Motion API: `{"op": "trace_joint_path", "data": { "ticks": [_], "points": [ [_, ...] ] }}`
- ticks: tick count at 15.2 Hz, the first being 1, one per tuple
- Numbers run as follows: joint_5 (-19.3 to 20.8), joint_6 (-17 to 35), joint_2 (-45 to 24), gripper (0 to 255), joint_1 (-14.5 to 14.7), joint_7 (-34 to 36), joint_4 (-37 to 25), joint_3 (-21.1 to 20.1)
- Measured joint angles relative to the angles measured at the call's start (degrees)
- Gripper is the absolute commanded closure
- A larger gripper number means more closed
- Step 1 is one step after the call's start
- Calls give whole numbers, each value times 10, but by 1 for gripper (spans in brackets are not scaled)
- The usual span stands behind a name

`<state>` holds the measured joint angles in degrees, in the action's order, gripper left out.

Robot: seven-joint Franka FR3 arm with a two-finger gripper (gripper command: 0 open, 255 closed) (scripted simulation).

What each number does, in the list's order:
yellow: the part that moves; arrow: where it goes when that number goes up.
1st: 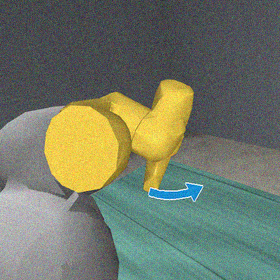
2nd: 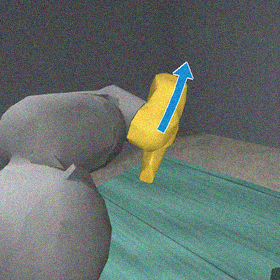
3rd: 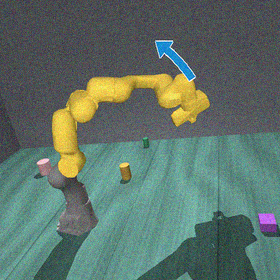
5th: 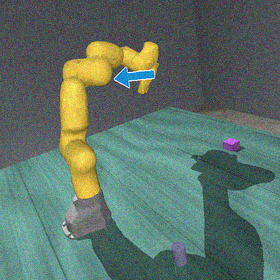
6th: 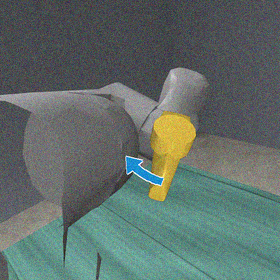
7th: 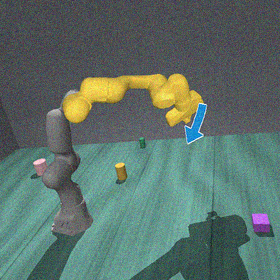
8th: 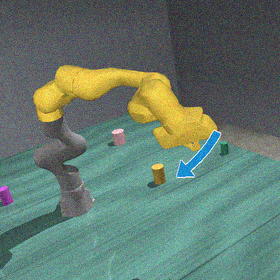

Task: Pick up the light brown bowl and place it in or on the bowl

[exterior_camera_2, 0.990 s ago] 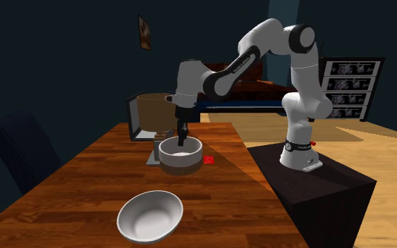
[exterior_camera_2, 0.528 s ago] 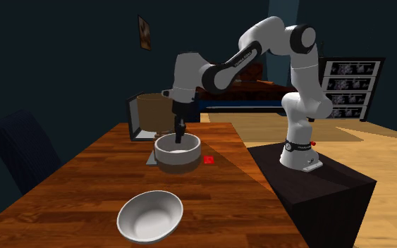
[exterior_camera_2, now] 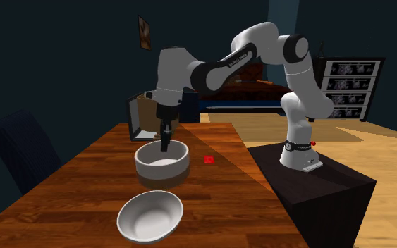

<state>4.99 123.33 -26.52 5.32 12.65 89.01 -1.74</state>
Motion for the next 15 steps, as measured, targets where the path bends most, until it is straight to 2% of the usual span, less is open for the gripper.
{"op": "trace_joint_path", "data": {
  "ticks": [5,6,7,9,15],
  "points": [
    [9,-69,-85,255,36,38,-151,-6],
    [10,-89,-112,255,43,43,-199,-7],
    [11,-93,-124,255,47,47,-213,-7],
    [12,-91,-139,255,49,48,-226,-7],
    [14,-56,-154,255,50,53,-205,-6]
  ]
}}
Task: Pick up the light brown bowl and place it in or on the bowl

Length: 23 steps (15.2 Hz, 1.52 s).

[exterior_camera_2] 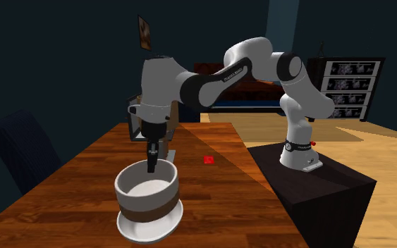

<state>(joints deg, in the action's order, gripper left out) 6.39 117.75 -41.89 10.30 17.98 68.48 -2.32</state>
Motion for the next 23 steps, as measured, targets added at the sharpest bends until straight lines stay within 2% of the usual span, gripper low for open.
{"op": "trace_joint_path", "data": {
  "ticks": [9,15,16,23],
  "points": [
    [3,54,-19,255,-1,5,35,1],
    [3,57,-22,255,-1,5,35,2],
    [3,58,-22,0,-1,5,36,2],
    [3,53,-17,0,0,5,35,1]
  ]
}}
